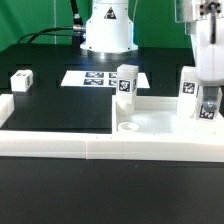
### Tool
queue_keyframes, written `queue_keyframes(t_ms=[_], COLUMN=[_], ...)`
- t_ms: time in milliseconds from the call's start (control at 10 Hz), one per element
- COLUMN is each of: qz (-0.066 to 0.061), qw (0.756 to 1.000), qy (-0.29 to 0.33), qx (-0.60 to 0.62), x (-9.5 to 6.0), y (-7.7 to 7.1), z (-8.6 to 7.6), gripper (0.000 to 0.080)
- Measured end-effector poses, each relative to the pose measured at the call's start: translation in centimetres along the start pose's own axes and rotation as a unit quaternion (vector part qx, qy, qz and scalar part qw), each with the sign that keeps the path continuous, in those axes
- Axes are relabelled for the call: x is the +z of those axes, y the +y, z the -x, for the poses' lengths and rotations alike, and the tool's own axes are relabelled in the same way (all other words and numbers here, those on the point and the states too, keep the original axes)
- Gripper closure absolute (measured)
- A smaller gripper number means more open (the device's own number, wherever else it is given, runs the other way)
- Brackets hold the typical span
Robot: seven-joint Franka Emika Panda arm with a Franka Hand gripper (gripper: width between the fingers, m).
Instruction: Assemble square table
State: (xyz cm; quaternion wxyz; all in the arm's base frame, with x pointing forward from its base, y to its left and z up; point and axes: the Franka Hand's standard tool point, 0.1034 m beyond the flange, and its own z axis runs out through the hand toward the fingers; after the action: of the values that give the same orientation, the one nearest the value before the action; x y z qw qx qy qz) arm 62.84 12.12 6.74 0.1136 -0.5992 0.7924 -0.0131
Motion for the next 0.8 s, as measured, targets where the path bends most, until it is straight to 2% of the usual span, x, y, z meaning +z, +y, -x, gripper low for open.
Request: queue_keyframes(t_ms=[200, 300, 400, 500, 600, 800], qz=[0.0, 0.0, -0.004, -0.001, 0.0, 0.0], qw=[1.0, 0.999, 0.986, 0.976, 0.97, 0.948], qy=[0.0, 0.001, -0.002, -0.005, -0.006, -0.004], qx=[-0.017, -0.047, -0.164, -0.219, -0.242, -0.319], x=[0.06, 0.14, 0.35, 0.47, 0.48, 0.5], y=[0.04, 0.03, 0.01, 0.45, 0.72, 0.55], z=[-0.01, -0.07, -0.25, 0.14, 0.63, 0.25], gripper=[0.0479, 0.0295, 0.0295, 0.0183, 0.0156, 0.0151])
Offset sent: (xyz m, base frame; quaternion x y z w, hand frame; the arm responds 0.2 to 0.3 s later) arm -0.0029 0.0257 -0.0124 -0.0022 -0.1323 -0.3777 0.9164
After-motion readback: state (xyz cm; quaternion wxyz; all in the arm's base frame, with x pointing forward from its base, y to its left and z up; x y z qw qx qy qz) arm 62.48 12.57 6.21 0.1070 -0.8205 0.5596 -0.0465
